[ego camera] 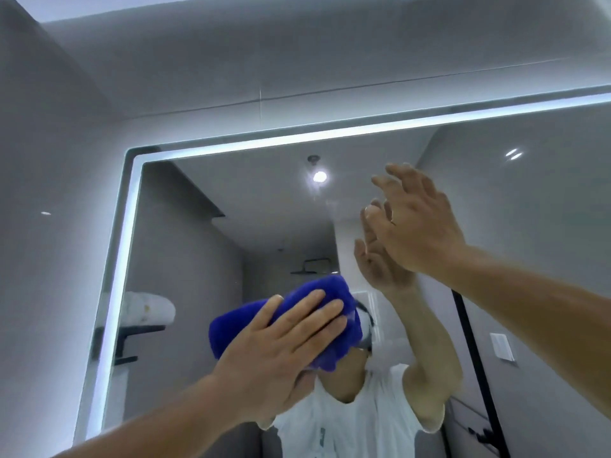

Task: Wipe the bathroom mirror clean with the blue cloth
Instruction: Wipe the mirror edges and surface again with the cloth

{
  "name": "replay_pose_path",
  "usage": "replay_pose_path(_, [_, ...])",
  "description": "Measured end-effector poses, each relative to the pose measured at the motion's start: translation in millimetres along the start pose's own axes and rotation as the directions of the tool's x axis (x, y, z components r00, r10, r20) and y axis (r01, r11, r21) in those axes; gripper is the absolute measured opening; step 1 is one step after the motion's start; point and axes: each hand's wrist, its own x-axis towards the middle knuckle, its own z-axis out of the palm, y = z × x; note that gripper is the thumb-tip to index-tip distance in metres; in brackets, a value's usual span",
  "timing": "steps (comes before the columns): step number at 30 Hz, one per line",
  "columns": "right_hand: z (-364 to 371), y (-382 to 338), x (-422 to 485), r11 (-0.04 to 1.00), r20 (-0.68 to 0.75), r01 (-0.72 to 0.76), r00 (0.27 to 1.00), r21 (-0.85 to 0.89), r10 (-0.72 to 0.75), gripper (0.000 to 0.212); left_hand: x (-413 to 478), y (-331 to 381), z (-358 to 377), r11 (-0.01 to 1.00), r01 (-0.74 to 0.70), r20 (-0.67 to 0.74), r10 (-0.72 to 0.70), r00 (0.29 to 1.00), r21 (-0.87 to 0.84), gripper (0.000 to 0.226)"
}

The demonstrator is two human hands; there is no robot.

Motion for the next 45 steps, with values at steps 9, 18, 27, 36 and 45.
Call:
replay_pose_path(9, [-29,10,5,0.998,0.012,0.054,0.999,-0.035,-0.053,0.052,111,-133,-32,0.841,0.486,-0.030,-0.506,0.862,-0.237,0.071])
replay_pose_path(18, [-32,33,2,1.000,-0.032,-0.002,0.999,-0.031,0.001,0.052,171,-60,-28,0.903,0.400,-0.110,-0.419,0.902,-0.155,0.061])
replay_pose_path(27, [-35,42,-32,0.996,-0.012,-0.075,0.997,0.039,0.075,0.049,33,60,0,0.993,-0.109,-0.017,0.110,0.994,0.052,0.069])
replay_pose_path(36, [-33,38,-34,0.999,0.000,-0.034,0.999,0.007,0.034,0.049,79,-35,-22,0.989,-0.133,-0.037,0.136,0.990,0.067,0.081])
replay_pose_path(45, [-7,20,-67,0.995,0.009,-0.072,0.997,0.063,0.071,0.050,102,-18,-17,0.856,0.496,-0.128,-0.514,0.848,-0.144,0.062])
